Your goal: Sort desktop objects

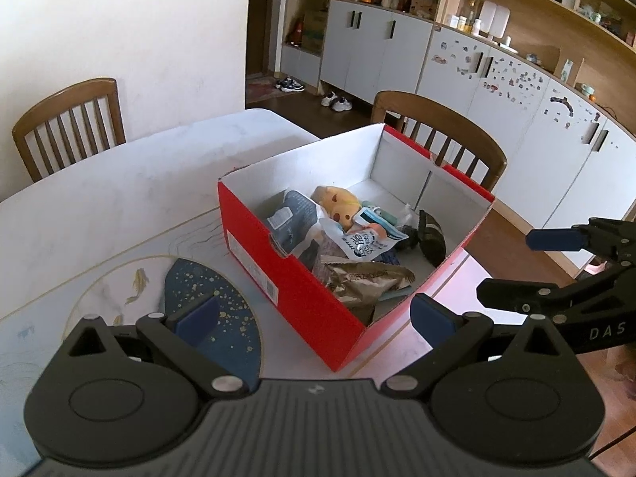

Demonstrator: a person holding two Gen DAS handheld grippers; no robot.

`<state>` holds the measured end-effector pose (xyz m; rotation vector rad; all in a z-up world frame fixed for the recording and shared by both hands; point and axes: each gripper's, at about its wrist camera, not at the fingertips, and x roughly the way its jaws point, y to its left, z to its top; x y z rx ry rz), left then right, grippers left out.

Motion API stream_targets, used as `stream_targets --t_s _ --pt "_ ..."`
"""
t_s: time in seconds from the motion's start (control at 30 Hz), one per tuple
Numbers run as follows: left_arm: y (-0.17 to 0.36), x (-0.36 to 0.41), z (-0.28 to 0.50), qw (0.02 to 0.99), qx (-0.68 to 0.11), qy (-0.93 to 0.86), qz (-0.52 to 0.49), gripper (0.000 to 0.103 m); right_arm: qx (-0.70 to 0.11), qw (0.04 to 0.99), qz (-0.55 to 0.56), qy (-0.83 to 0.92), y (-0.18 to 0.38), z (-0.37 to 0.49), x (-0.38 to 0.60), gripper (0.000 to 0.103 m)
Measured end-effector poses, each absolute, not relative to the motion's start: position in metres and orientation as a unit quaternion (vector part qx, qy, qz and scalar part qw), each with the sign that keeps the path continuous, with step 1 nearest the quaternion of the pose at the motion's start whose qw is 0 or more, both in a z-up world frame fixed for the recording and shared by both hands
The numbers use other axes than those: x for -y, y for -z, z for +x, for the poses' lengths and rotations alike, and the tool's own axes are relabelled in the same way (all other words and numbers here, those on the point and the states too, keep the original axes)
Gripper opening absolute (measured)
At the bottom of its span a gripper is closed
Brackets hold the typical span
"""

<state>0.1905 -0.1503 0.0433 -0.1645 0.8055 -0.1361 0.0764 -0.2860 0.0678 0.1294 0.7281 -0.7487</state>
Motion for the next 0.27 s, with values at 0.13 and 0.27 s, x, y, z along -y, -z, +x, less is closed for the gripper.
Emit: stream_targets --t_s 0.13,0.27 --pt "-0.0432 0.1501 0.1916 0.915 -0.390 0.063 -0.078 0.103 -0.350 0.864 0.063 0.357 -0.0670 0.0764 0.2887 0.096" --pt "-0.0431 0.1493 0.1927 0.916 -0.388 0.065 -0.077 0.103 -0.351 0.863 0.064 0.356 -0.0661 0.0770 0.2906 0.096"
